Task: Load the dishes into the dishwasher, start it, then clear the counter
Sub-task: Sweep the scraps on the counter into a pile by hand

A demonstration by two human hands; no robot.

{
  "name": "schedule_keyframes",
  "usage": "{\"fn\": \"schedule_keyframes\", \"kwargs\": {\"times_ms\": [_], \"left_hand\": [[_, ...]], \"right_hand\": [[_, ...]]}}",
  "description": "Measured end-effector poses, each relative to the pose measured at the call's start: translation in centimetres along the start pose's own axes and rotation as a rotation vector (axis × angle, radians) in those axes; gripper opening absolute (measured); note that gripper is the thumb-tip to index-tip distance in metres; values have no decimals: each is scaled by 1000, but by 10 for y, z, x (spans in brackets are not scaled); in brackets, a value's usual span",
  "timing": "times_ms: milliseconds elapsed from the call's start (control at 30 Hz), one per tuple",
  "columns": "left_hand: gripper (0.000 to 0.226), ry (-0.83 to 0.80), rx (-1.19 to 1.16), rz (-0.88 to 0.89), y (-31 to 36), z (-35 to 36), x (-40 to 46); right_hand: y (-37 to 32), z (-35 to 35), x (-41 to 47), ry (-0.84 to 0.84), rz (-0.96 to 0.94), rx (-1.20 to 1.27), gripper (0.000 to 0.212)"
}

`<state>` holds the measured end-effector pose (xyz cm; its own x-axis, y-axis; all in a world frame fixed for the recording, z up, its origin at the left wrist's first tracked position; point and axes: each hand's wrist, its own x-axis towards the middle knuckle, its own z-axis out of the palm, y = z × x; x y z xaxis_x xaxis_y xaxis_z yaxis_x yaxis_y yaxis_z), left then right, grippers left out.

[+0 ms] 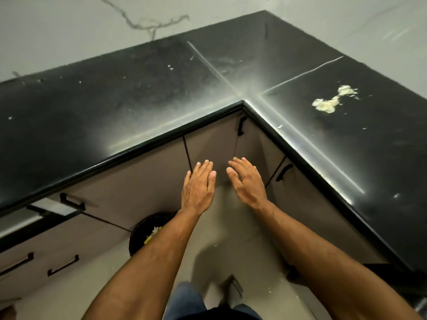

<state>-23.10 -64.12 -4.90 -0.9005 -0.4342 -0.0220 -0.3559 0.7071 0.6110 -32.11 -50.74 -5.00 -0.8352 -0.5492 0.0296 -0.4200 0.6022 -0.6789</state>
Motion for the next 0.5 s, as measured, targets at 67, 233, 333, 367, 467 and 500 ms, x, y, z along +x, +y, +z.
{"fn": "schedule_keyframes", "kwargs": {"times_ms": [67, 233, 333, 367, 467, 500], "left_hand": [[47, -11, 3, 49, 25, 5, 12], [47, -54, 20, 204, 77, 23, 43], [47, -57, 45, 288, 102, 35, 66], [47, -61, 50, 316, 110, 39, 76], [47, -77, 59, 387, 128, 48, 104], [47, -81, 61, 409, 132, 51, 114]], "right_hand": [[10, -25, 0, 16, -10, -7, 42], [34, -79, 7, 100, 1, -6, 55], [50, -105, 18, 144, 11, -24, 57], [57, -113, 24, 162, 20, -26, 58], [76, -133, 42, 222, 53, -36, 66], [82, -139, 47, 227, 71, -50, 65]]}}
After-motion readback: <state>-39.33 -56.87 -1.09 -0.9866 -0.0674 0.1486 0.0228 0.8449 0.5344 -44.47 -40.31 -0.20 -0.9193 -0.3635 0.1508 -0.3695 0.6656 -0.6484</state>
